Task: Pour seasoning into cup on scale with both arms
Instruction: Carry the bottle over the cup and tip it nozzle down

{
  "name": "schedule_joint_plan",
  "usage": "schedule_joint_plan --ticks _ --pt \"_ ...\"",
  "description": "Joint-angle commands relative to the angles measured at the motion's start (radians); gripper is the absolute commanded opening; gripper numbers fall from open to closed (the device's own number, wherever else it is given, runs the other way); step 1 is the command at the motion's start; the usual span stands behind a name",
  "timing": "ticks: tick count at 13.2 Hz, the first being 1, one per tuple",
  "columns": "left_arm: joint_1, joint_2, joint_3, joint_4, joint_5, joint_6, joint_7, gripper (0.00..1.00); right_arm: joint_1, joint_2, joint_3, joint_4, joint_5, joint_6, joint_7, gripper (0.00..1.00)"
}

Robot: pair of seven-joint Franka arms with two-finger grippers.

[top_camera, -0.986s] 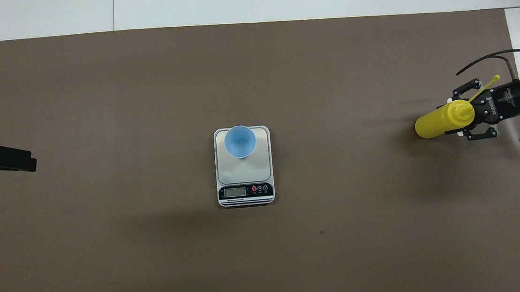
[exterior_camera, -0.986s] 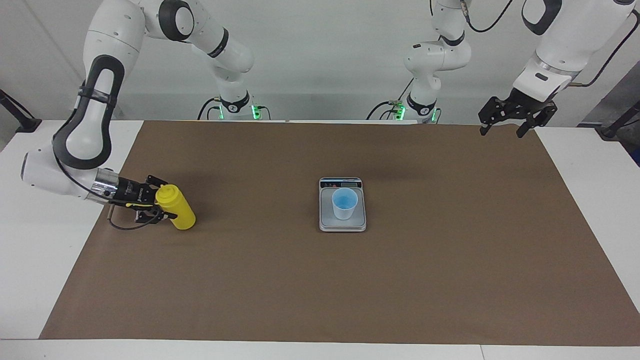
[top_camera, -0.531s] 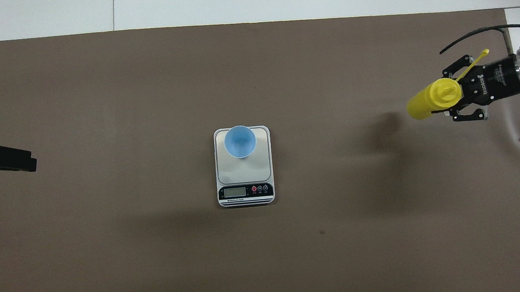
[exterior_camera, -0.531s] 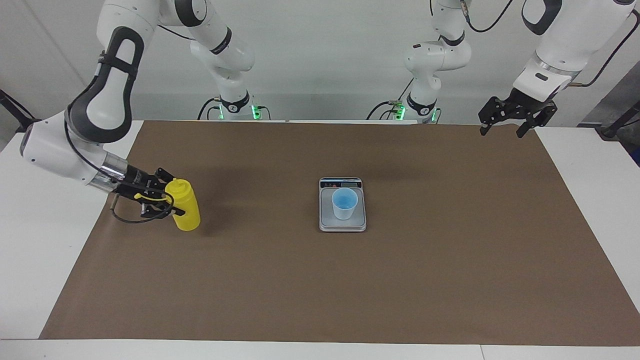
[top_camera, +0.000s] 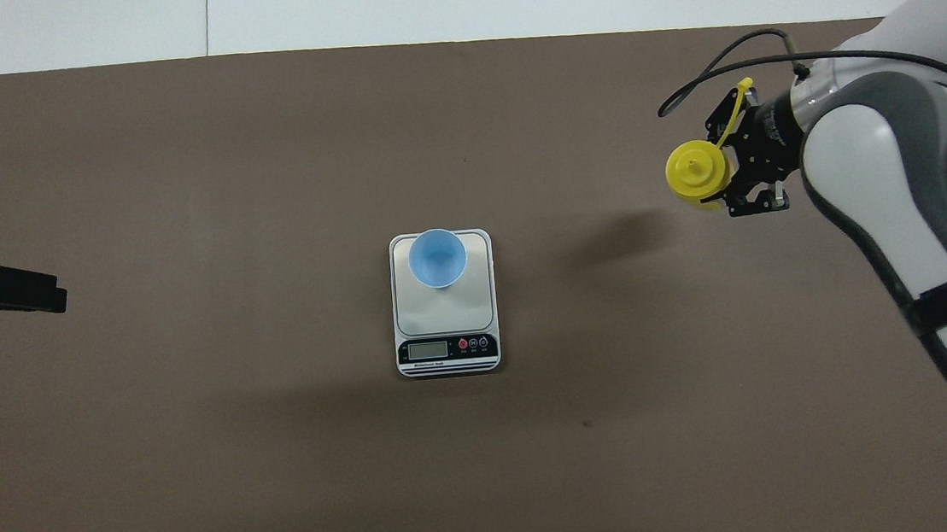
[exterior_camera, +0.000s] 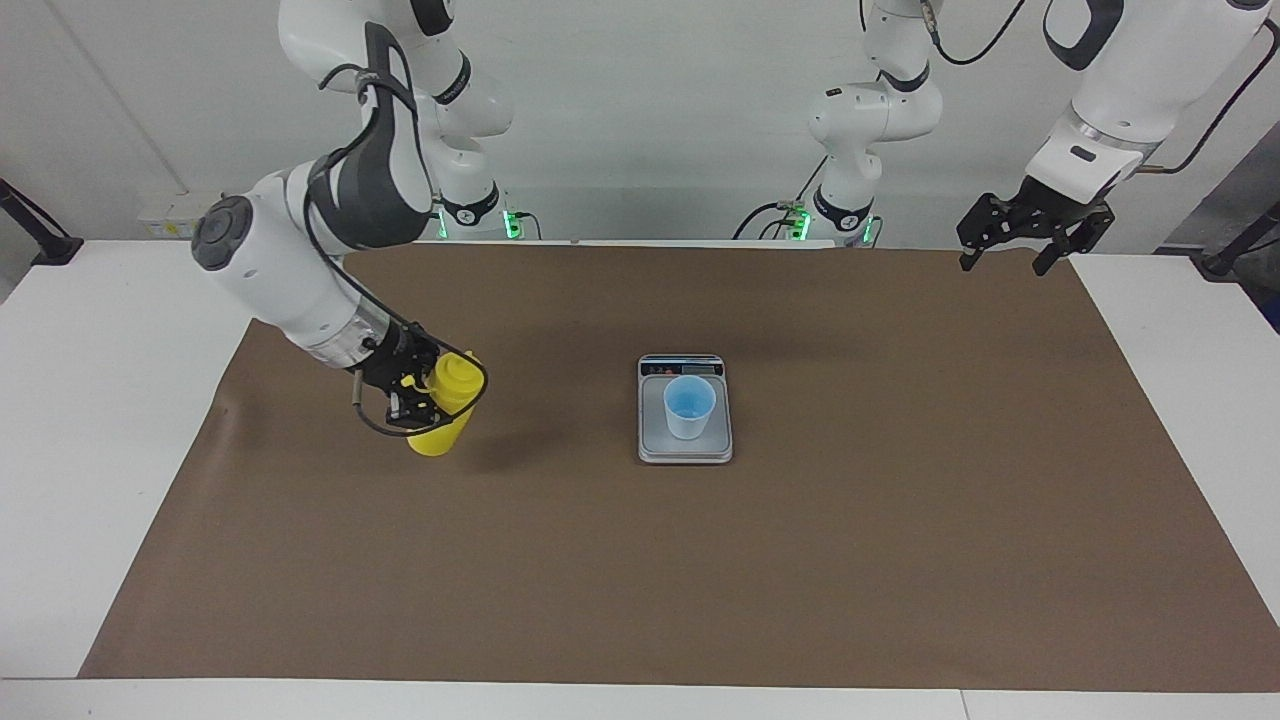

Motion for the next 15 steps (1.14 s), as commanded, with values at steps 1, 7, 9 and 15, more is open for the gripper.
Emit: schedule_joint_plan --ticks 1,7,9,15 --pt "0.013 -0.032 -0.007 -0.031 0.011 -0.002 0.009 1.0 0.111 0.001 -0.001 0.019 -0.143 0.024 0.102 0.0" --pt "0.013 -0.032 -0.006 -0.031 0.011 -0.002 0.007 1.0 0.303 0.001 -0.001 0.019 -0.411 0.078 0.272 0.0" --pt "0.013 -0.032 -0.006 -0.031 0.011 -0.002 0.007 1.0 0.375 0.007 0.002 0.019 -0.519 0.107 0.379 0.0" --pt "0.013 -0.032 -0.006 -0.031 0.011 -0.002 0.007 1.0 0.454 0.071 0.001 0.066 -0.634 0.153 0.498 0.0"
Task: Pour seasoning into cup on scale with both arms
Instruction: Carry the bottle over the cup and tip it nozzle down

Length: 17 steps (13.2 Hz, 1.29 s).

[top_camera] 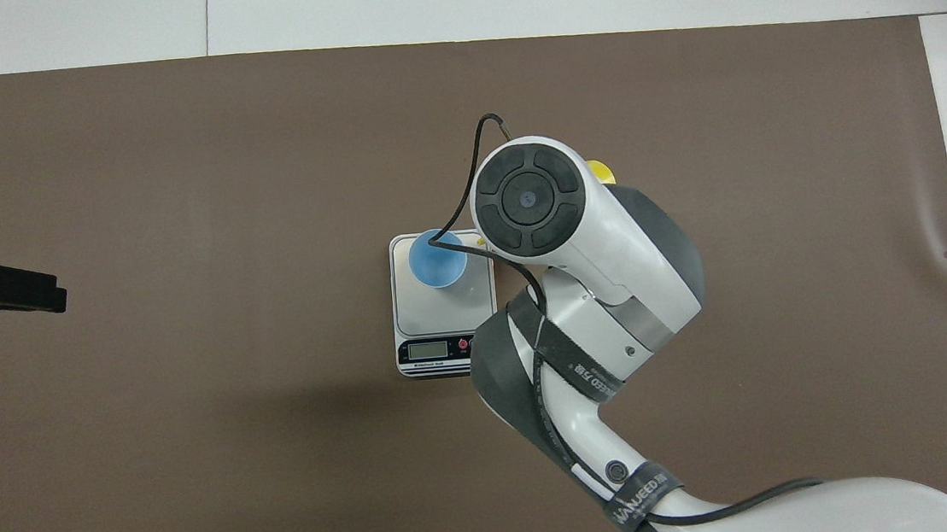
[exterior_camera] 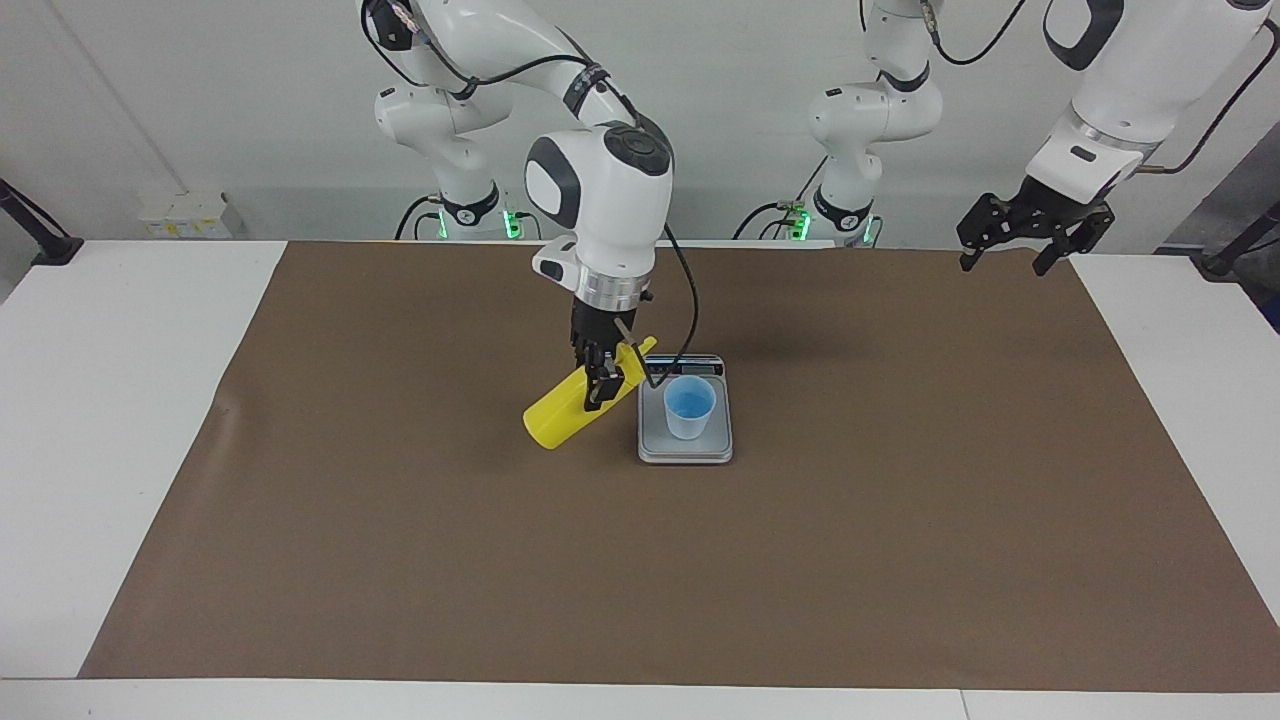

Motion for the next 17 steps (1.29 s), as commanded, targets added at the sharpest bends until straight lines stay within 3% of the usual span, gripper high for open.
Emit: schedule_joint_plan --ticks 1,4,6,10,13,17 --pt "0.013 -0.032 -0.006 -0.031 0.011 -0.002 0.009 1.0 0.013 0.049 -0.002 0.063 -0.059 0.029 0.038 0.0" --pt "0.013 -0.032 -0.007 -0.031 0.011 -0.002 0.007 1.0 0.055 0.085 0.001 0.062 -0.229 0.116 0.04 0.0" --pt "0.013 -0.032 -0.006 -0.031 0.011 -0.002 0.009 1.0 0.069 0.118 0.0 0.066 -0.261 0.121 0.043 0.0" --pt "0.015 -0.032 -0.006 -0.031 0.011 -0.002 0.007 1.0 0.084 0.119 0.001 0.062 -0.369 0.124 0.08 0.0" --pt "0.013 -0.032 -0.006 -0.031 0.011 -0.002 0.009 1.0 0.084 0.109 0.001 -0.01 -0.479 0.214 0.089 0.0" --pt "0.013 -0.032 -0.006 -0.031 0.011 -0.002 0.007 1.0 0.082 0.111 0.001 -0.018 -0.56 0.247 0.144 0.0"
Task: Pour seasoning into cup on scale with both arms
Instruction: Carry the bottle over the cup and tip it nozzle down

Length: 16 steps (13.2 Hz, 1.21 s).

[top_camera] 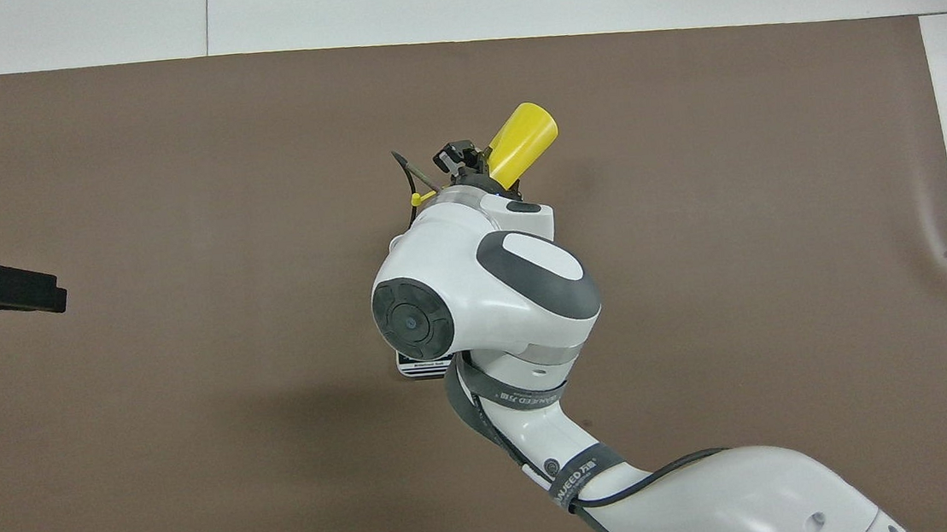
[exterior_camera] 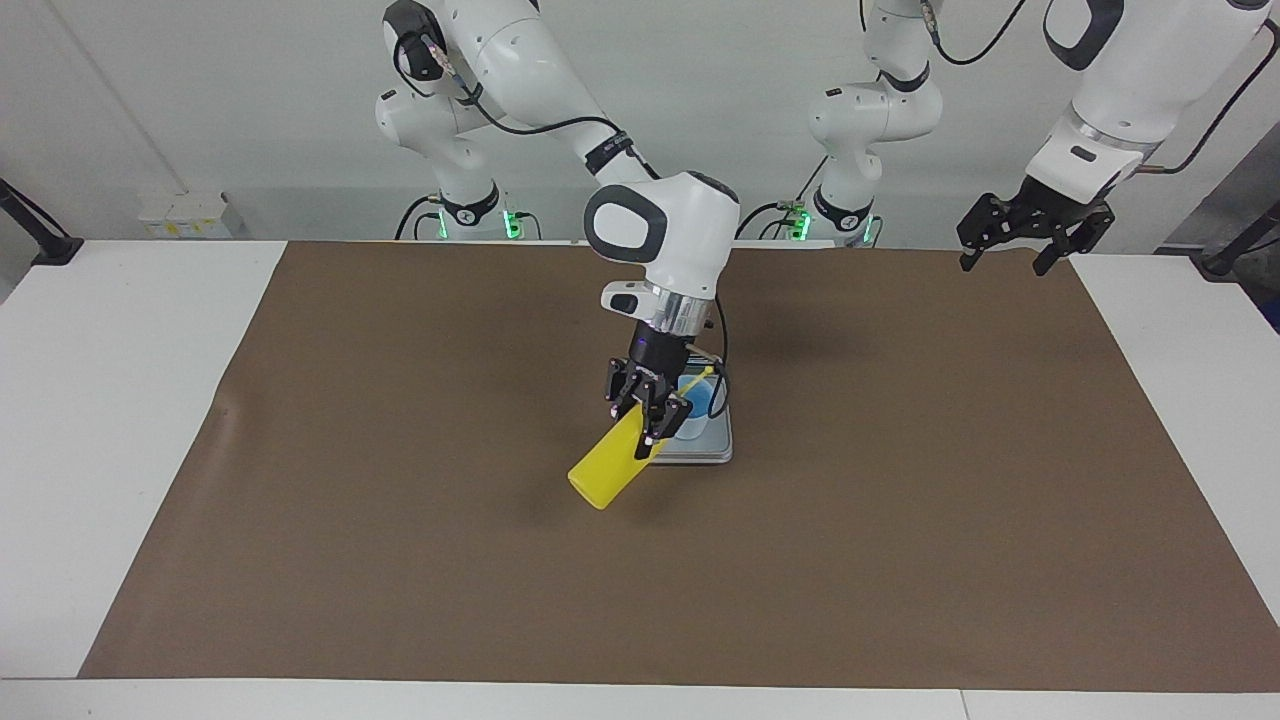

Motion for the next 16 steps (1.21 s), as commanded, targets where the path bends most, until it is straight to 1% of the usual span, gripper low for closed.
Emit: schedule_joint_plan --ticks 1,2,4,6,8,14,16 --pt "0.013 -0.032 -0.006 -0.031 0.011 -0.002 0.009 1.0 0.0 -0.015 0.001 -0.017 -0.058 0.033 0.05 0.0" --pt "0.013 -0.032 -0.006 -0.031 0.011 -0.002 0.009 1.0 0.002 -0.014 -0.001 -0.023 -0.072 0.043 0.055 0.0" --pt "0.013 -0.032 -0.006 -0.031 0.011 -0.002 0.009 1.0 -0.004 -0.017 0.001 -0.055 -0.159 0.091 0.095 0.0" --pt "0.013 -0.032 -0.006 -0.031 0.011 -0.002 0.009 1.0 -0.001 -0.017 -0.001 -0.085 -0.191 0.122 0.099 0.0" --pt "0.013 -0.032 -0.006 -0.031 0.011 -0.002 0.007 1.0 -0.003 -0.02 0.001 -0.104 -0.257 0.122 0.121 0.0" --pt "0.013 -0.032 -0.006 -0.031 0.011 -0.002 0.009 1.0 0.003 -0.029 -0.001 -0.113 -0.339 0.113 0.15 0.0" --pt "0.013 -0.032 -0.006 -0.031 0.011 -0.002 0.007 1.0 0.005 -0.029 -0.001 -0.112 -0.345 0.107 0.158 0.0"
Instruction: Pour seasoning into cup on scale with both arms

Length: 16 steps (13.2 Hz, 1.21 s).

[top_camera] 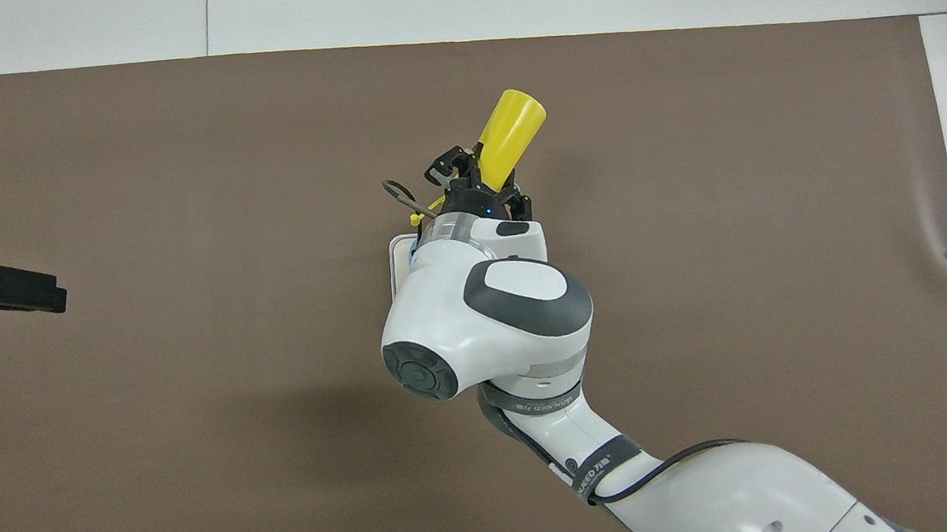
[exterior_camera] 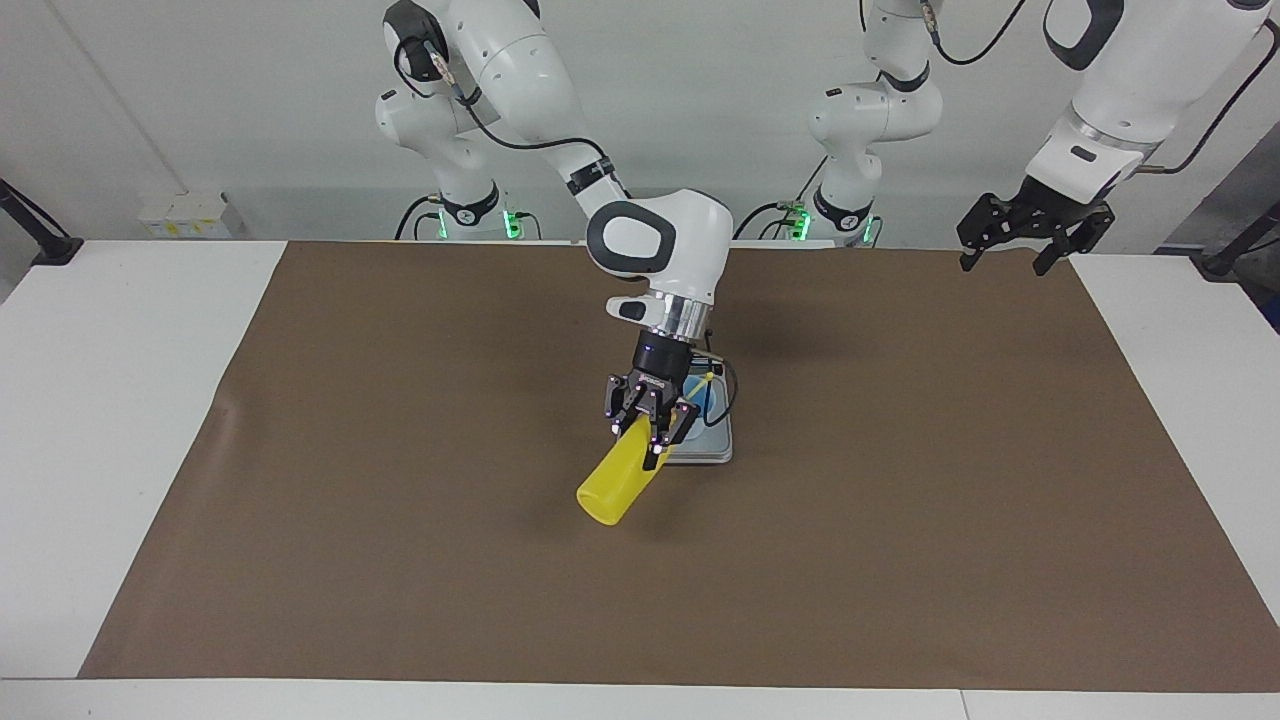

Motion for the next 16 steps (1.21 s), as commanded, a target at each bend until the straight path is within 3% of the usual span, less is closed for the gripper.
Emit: schedule_joint_plan --ticks 1,9,16 --pt "0.013 -0.032 -0.006 -0.031 0.011 -0.002 0.007 1.0 0.003 -0.03 -0.001 -0.026 -0.062 0.006 0.039 0.0" --pt "0.013 -0.032 -0.006 -0.031 0.011 -0.002 0.009 1.0 0.029 -0.024 0.0 -0.066 -0.238 0.017 0.102 0.0" --pt "0.013 -0.032 -0.006 -0.031 0.011 -0.002 0.009 1.0 0.009 -0.033 0.005 -0.034 -0.214 0.017 0.104 0.0"
